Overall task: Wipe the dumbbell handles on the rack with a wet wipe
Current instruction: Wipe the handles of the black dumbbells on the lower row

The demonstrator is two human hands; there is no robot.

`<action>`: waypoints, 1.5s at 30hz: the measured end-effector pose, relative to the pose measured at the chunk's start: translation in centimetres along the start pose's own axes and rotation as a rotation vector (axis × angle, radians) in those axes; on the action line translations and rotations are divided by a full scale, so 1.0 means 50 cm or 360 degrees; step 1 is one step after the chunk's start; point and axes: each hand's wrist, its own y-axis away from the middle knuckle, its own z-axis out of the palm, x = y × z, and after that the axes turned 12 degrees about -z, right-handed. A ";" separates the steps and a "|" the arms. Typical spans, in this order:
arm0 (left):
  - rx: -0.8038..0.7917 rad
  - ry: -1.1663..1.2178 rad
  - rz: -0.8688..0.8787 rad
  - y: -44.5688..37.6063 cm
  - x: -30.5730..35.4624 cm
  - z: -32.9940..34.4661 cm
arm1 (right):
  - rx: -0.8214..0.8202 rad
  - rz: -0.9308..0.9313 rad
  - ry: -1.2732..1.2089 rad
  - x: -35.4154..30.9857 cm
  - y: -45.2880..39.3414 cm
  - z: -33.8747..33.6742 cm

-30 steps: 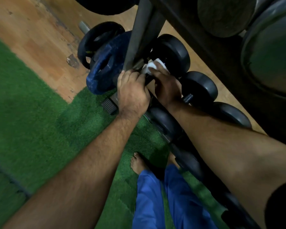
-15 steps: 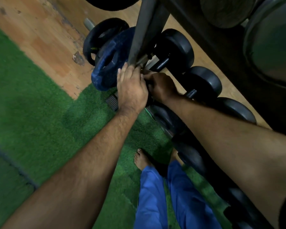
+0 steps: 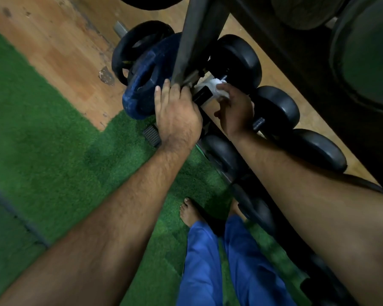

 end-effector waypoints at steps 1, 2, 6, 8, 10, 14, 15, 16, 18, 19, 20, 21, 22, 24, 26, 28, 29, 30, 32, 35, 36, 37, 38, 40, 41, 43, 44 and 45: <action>-0.0017 0.0018 -0.0005 -0.001 0.001 0.001 | 0.0071 0.0126 -0.0053 0.005 -0.006 0.010; -0.0030 0.0036 -0.0009 -0.002 0.002 0.001 | 0.0161 0.0286 -0.0181 0.010 -0.013 0.019; -0.0025 0.0087 -0.0016 -0.001 0.006 0.002 | 0.0436 0.0902 -0.0731 -0.022 -0.023 0.034; -0.0009 0.0094 -0.0011 0.000 0.005 0.006 | 0.0454 0.1088 -0.0744 -0.021 -0.026 0.032; 0.0004 0.0102 -0.0004 0.001 0.004 0.008 | 0.0427 0.1164 -0.0825 -0.028 -0.040 0.024; 0.0019 0.0127 -0.0017 0.002 0.007 0.008 | -0.0006 0.0972 -0.0643 -0.063 -0.056 0.027; 0.0021 0.0140 -0.0024 0.003 0.009 0.009 | -0.0051 0.0986 -0.0646 -0.060 -0.048 0.029; 0.0025 0.0151 -0.0024 0.003 0.011 0.010 | -0.0012 0.1011 -0.0768 -0.056 -0.042 0.031; 0.0042 0.0159 -0.0016 0.003 0.010 0.013 | -0.0001 0.1000 -0.0836 -0.030 -0.038 0.035; 0.0045 0.0163 -0.0010 0.003 0.008 0.015 | 0.0004 0.1018 -0.0752 -0.029 -0.039 0.034; 0.0044 0.0167 -0.0002 0.003 0.007 0.017 | 0.0050 0.1025 -0.0671 -0.031 -0.046 0.030; 0.0042 0.0167 0.0003 0.003 0.007 0.018 | 0.0091 0.1031 -0.0651 -0.035 -0.051 0.030; 0.0042 0.0165 0.0002 0.004 0.007 0.018 | 0.0123 0.1044 -0.0689 -0.039 -0.052 0.033; 0.0058 0.0170 -0.0009 0.005 0.010 0.017 | 0.0133 0.1072 -0.0852 -0.054 -0.049 0.042; 0.0069 0.0179 -0.0017 0.005 0.011 0.017 | 0.0040 0.1108 -0.0867 -0.056 -0.036 0.053; 0.0066 0.0194 -0.0009 0.004 0.012 0.016 | -0.0114 0.1127 -0.0815 -0.064 -0.024 0.041; 0.0062 0.0202 -0.0010 0.004 0.012 0.015 | -0.0238 0.1128 -0.0767 -0.063 -0.023 0.030; 0.0055 0.0210 -0.0015 0.004 0.011 0.016 | -0.0338 0.1105 -0.0644 -0.065 -0.024 0.024; 0.0057 0.0212 -0.0024 0.003 0.012 0.018 | -0.0384 0.1085 -0.0525 -0.073 -0.037 0.020; 0.0054 0.0228 -0.0023 0.001 0.015 0.021 | -0.0205 0.1028 -0.0618 -0.092 -0.050 0.050; 0.0033 0.0255 -0.0040 -0.001 0.015 0.019 | -0.0239 0.1013 -0.0666 -0.100 -0.046 0.060; 0.0000 0.0299 -0.0067 -0.003 0.014 0.015 | -0.0334 0.1021 -0.0687 -0.105 -0.037 0.064; -0.0037 0.0358 -0.0093 -0.006 0.011 0.011 | -0.0453 0.1067 -0.0730 -0.105 -0.027 0.063; -0.0105 0.0489 -0.0112 -0.013 0.002 0.002 | -0.0687 0.1142 -0.0624 -0.095 -0.021 0.051; -0.0126 0.0542 -0.0092 -0.016 -0.004 -0.002 | -0.0761 0.1168 -0.0533 -0.092 -0.026 0.039; -0.0141 0.0594 -0.0037 -0.020 -0.011 -0.004 | -0.0770 0.1233 -0.0490 -0.083 -0.044 0.031; -0.0143 0.0595 -0.0033 -0.023 -0.014 -0.003 | -0.0699 0.1258 -0.0599 -0.081 -0.046 0.030; -0.0142 0.0588 -0.0044 -0.024 -0.014 -0.002 | -0.0564 0.1273 -0.0757 -0.075 -0.048 0.031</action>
